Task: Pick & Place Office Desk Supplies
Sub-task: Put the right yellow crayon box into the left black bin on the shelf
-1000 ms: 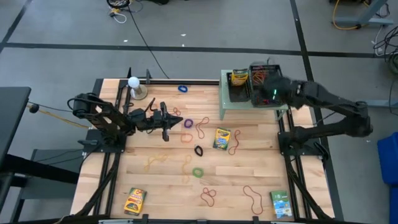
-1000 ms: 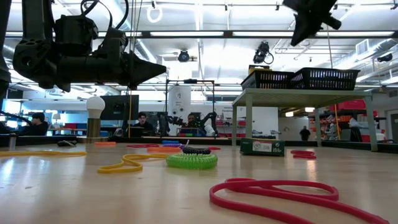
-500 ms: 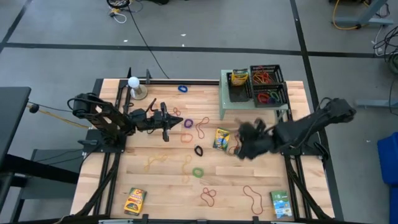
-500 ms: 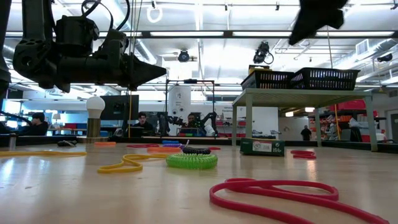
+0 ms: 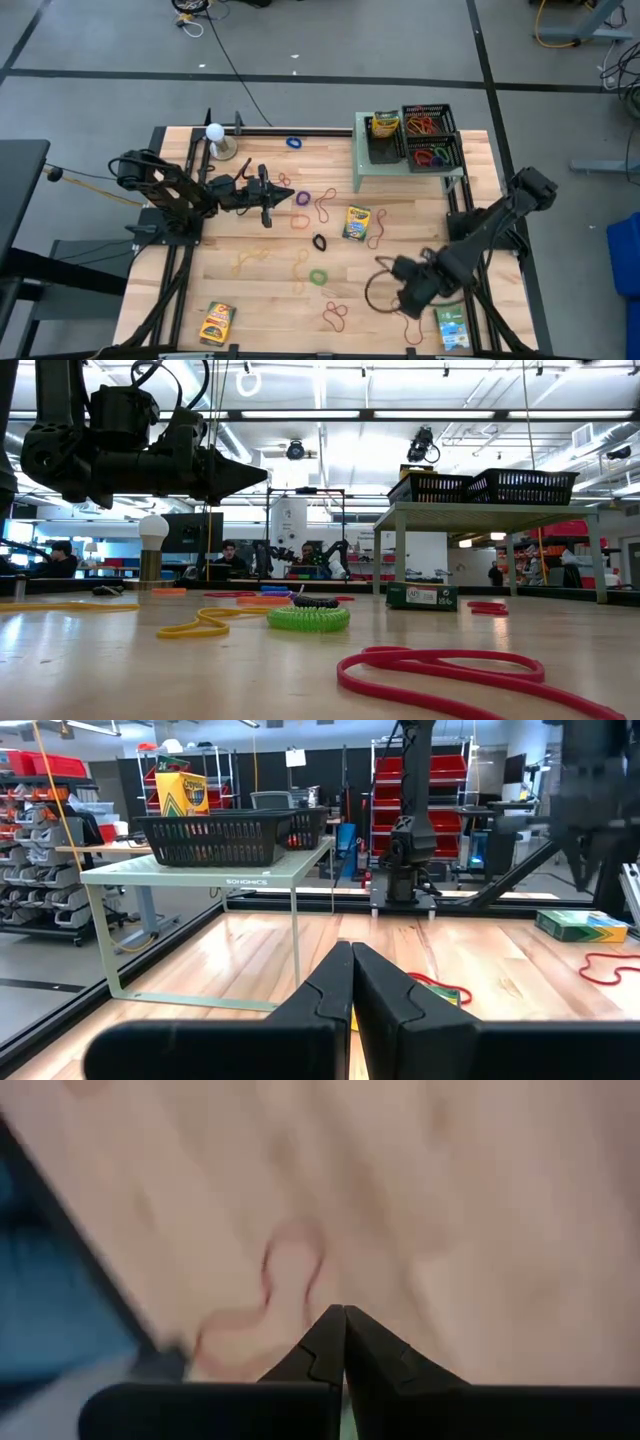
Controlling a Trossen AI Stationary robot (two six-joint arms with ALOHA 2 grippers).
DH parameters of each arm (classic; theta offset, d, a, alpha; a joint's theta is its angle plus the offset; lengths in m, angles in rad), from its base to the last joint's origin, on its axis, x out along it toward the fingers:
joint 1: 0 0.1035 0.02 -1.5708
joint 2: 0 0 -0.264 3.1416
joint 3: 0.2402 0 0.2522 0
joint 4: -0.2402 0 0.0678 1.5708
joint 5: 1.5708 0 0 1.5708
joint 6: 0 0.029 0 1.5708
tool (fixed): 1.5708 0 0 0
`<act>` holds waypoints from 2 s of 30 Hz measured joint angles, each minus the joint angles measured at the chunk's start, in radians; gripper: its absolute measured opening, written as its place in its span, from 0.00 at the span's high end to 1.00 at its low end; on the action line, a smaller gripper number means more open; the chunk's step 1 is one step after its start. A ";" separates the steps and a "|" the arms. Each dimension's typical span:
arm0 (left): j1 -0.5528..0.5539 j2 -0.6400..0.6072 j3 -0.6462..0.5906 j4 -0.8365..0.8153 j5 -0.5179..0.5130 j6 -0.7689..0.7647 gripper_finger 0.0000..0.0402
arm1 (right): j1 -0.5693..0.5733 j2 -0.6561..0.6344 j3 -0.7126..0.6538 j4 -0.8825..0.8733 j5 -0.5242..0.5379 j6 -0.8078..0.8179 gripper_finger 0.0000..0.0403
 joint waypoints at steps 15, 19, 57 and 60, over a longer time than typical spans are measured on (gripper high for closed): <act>-0.002 0.000 0.000 0.001 0.001 0.000 0.97 | 0.217 0.228 0.000 0.113 -0.424 -0.065 0.99; -0.002 0.000 0.000 0.001 0.000 -0.001 0.97 | 0.228 0.302 0.000 0.120 -0.491 -0.128 0.99; -0.002 0.000 0.000 0.001 0.000 0.017 0.97 | 0.112 0.255 -0.142 0.084 -0.367 -0.265 0.99; -0.002 0.000 0.000 0.001 0.000 0.019 0.97 | 0.077 0.255 -0.141 0.031 -0.271 -0.299 0.99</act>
